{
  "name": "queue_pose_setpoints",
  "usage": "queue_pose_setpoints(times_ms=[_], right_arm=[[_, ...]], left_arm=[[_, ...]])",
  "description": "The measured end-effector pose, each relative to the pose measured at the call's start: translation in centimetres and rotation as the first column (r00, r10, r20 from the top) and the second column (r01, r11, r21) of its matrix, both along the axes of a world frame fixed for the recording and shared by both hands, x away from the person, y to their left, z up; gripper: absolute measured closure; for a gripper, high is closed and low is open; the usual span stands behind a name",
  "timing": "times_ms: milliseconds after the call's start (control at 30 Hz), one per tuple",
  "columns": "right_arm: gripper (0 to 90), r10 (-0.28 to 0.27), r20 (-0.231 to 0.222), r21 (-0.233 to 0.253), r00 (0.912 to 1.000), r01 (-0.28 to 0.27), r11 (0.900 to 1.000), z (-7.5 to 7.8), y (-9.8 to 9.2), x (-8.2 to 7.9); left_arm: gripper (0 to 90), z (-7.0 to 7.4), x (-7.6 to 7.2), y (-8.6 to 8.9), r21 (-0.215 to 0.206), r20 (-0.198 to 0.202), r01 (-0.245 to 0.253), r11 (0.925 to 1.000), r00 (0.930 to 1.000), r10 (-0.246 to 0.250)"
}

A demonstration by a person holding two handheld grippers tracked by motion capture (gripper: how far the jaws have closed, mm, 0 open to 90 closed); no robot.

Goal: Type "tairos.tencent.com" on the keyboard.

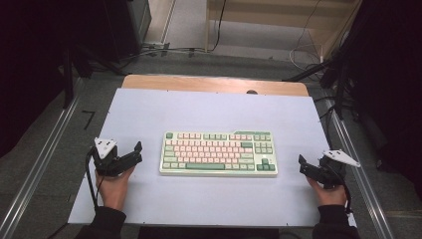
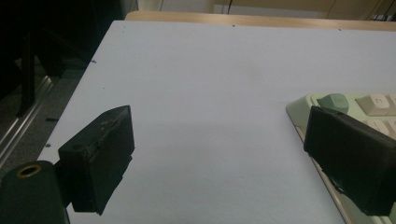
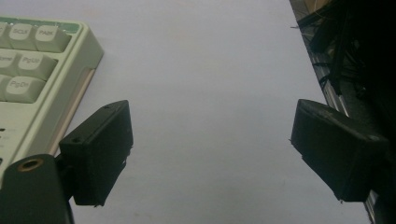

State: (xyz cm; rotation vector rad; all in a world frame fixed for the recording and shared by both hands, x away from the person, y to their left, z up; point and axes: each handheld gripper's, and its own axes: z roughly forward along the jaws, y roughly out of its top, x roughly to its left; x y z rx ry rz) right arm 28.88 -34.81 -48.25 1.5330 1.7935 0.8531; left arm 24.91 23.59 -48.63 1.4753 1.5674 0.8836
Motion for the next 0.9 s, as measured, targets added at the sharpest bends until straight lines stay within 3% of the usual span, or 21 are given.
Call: queue_pose_setpoints(times_ms=[400, 900], right_arm=[[11.6, 0.061, 0.01, 0.018, 0.9981, -0.062, 0.998, 0.4, 1.8, 0.1], [12.0, 0.15, 0.033, 0.038, 0.9882, -0.151, 0.988, 1.1, 4.9, 0.2]], left_arm=[[12.7, 0.2, -0.2, -1.0, -0.016, 0.006, 0.042, 0.999, 0.9991, -0.042], [14.0, 0.6, -0.2, -2.8, -0.03, 0.008, 0.099, 0.9947, 0.9951, -0.099]])
